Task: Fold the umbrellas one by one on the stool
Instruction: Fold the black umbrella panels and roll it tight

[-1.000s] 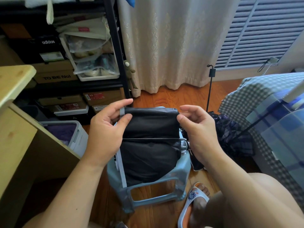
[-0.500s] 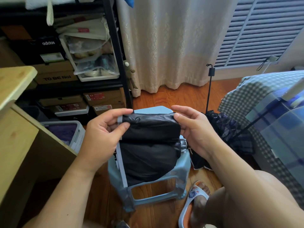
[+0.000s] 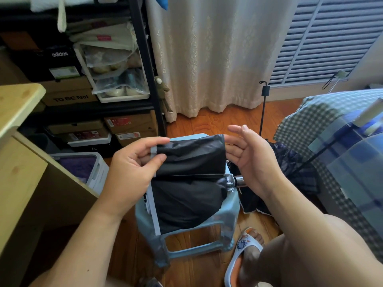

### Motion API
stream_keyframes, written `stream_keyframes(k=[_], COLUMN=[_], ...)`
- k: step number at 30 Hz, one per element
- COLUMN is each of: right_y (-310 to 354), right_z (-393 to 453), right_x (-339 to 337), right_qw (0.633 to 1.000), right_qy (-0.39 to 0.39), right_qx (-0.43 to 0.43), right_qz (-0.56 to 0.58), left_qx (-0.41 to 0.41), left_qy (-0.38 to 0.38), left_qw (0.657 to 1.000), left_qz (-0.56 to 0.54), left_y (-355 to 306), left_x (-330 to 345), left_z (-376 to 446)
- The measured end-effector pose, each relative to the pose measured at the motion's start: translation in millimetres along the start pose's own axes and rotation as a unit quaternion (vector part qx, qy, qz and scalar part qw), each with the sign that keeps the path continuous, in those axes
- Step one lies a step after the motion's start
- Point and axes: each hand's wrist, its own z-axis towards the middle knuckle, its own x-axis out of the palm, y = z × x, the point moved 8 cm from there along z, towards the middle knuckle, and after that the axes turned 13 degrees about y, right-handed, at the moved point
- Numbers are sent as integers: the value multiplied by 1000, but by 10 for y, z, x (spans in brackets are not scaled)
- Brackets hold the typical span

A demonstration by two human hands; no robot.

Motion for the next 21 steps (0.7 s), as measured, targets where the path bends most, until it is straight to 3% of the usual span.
stream_keyframes(k=[3,5,7,10,12,17,21], right_y=[-54,-44,65,239,216,67,172], right_z=[-16,-45,-84,-137,-104,-109,-130], right_x=[8,30,92,56,20,166,109], right_qw=[999,988,964,973,984,939,942], right_qy=[21,31,41,-6,-8,70,31], right_qx=[39,37,-22,-108,-96,-67,-134], right_qz=[-25,-144,-260,-204,-152,-330,-305], left_qx=[-3,-11,-12,-8,-6,-13,-12], left_qy=[-11,-12,-16,-35,-47,-55,-78], left_qw=[1000,1000,1000,999,999,998,997], left_qz=[5,11,13,-6,-11,-18,-25], left_y=[-13,-6,2,2,-5,10,-3], left_x=[-28,-18,-13,-51,-78,-55,-89], left_z=[-3,3,14,24,21,22,19])
